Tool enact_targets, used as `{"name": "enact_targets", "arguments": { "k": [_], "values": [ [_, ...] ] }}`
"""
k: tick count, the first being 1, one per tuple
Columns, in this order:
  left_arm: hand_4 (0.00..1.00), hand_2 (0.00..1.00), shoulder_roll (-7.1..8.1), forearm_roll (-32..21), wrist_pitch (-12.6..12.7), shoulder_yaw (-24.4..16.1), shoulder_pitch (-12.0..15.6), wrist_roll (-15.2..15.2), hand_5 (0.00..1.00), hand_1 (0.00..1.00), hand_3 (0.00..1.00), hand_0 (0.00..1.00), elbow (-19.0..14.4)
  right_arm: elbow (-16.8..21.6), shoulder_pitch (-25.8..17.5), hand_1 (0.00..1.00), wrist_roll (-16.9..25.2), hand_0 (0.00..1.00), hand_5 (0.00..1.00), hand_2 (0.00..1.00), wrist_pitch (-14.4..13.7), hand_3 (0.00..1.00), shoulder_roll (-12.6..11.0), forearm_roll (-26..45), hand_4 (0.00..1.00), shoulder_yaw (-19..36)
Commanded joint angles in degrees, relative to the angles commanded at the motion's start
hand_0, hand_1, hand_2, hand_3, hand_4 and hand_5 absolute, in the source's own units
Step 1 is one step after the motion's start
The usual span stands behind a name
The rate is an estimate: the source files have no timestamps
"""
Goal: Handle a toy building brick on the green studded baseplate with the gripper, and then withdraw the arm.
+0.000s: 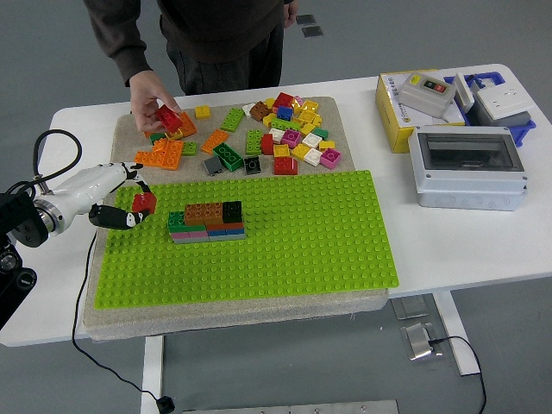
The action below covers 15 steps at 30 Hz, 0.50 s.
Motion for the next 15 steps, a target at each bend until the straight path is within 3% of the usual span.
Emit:
{"name": "enact_targets", "arguments": {
  "k": [5,15],
  "values": [
    [0.591,0.998,-0.83,0.6,-0.8,0.4,0.4,0.9,0.234,0.998,0.612,0.998,-2.0,0.0,0.0,0.577,0.0,0.638,0.998,0.56,0.0,0.797,0.0,-0.4,0.681,0.5],
    [0.592,0.998,-2.98,0.9,-1.2,1.5,-0.4,1.3,0.235,0.998,0.615,0.998,-1.8,0.0,0.0,0.576,0.1,0.638,0.998,0.556,0.1,0.796,-0.1,-1.0,0.681,1.2]
  ]
}}
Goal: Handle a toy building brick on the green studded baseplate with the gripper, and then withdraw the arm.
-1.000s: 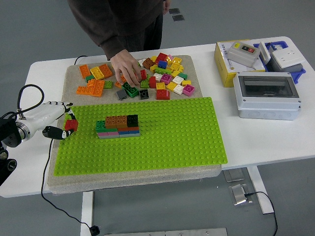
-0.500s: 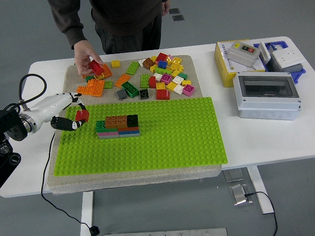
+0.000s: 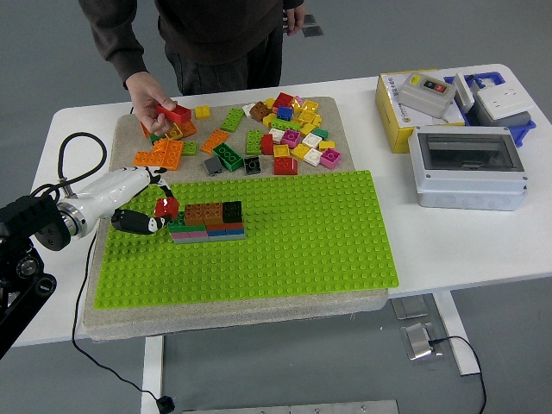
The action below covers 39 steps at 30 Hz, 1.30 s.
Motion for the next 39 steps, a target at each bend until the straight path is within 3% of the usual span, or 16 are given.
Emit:
{"name": "enact_targets", "arguments": {
  "k": [18,29,39],
  "values": [
    [0.588,0.998,-2.34,0.1,-0.1,0.5,-0.6,-0.1,0.239,0.998,0.613,0.998,2.1,0.0,0.1,0.575,0.3,0.638,0.998,0.555,0.0,0.796,0.1,0.3,0.686,-0.2],
    [0.59,0.998,-1.37,0.1,-0.2,0.5,-1.3,-0.4,0.24,0.998,0.611,0.998,2.4,0.0,0.1,0.575,0.4,0.638,0.998,0.551,0.0,0.797,0.2,0.5,0.686,-0.5],
    [0.591,0.998,0.96,0.4,-0.7,1.6,-2.2,-0.1,0.241,0.998,0.609,0.998,2.1,0.0,0.1,0.573,0.4,0.638,0.998,0.55,0.1,0.798,0.1,0.6,0.686,-0.5]
  ]
}}
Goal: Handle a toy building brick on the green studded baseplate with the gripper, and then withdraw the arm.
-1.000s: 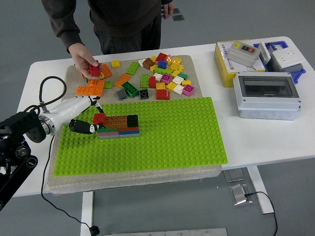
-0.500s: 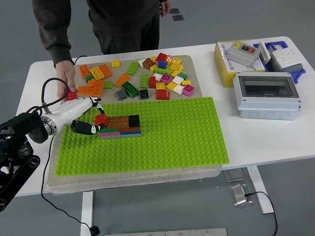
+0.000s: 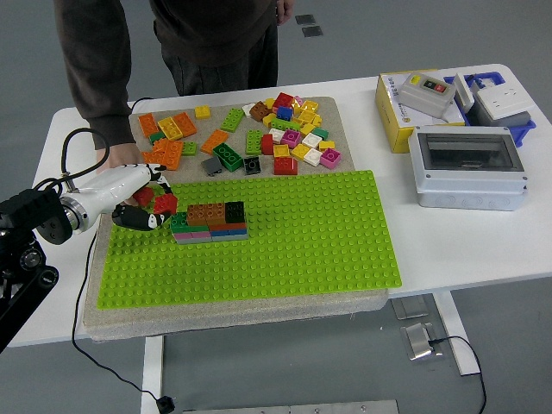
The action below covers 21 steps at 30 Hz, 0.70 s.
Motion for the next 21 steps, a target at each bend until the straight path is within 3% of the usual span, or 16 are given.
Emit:
{"name": "enact_targets", "arguments": {
  "k": [7,21],
  "values": [
    [0.593,0.998,0.2,0.0,-0.2,1.7,-0.1,0.2,0.243,0.998,0.608,0.998,0.3,0.0,-0.1,0.575,0.0,0.638,0.998,0.549,0.1,0.798,0.0,-0.1,0.686,0.1],
    [0.616,0.998,-1.13,-0.5,-0.6,3.2,-0.7,-0.3,0.254,0.998,0.612,0.998,0.5,0.0,0.0,0.575,0.0,0.638,0.998,0.549,0.2,0.798,0.0,0.5,0.685,-0.4]
  ]
}}
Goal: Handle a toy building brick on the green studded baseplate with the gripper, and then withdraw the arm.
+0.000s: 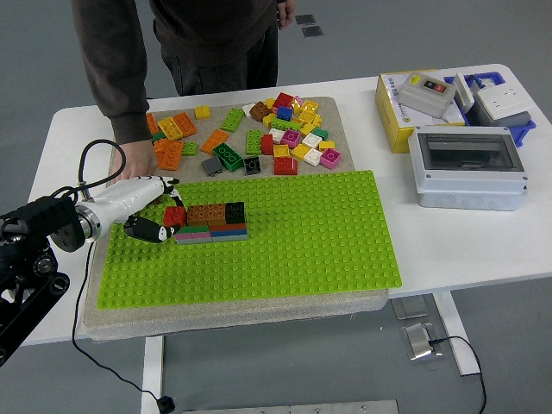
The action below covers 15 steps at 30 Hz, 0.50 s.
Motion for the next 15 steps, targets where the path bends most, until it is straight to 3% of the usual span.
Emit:
{"name": "enact_targets", "arguments": {
  "k": [15],
  "values": [
    [0.617,0.998,-2.22,-0.1,0.8,-0.9,-0.5,-0.9,0.259,0.998,0.61,0.998,2.5,0.0,0.0,0.575,0.2,0.638,0.998,0.551,0.0,0.798,0.2,0.4,0.685,-0.4]
  ]
}}
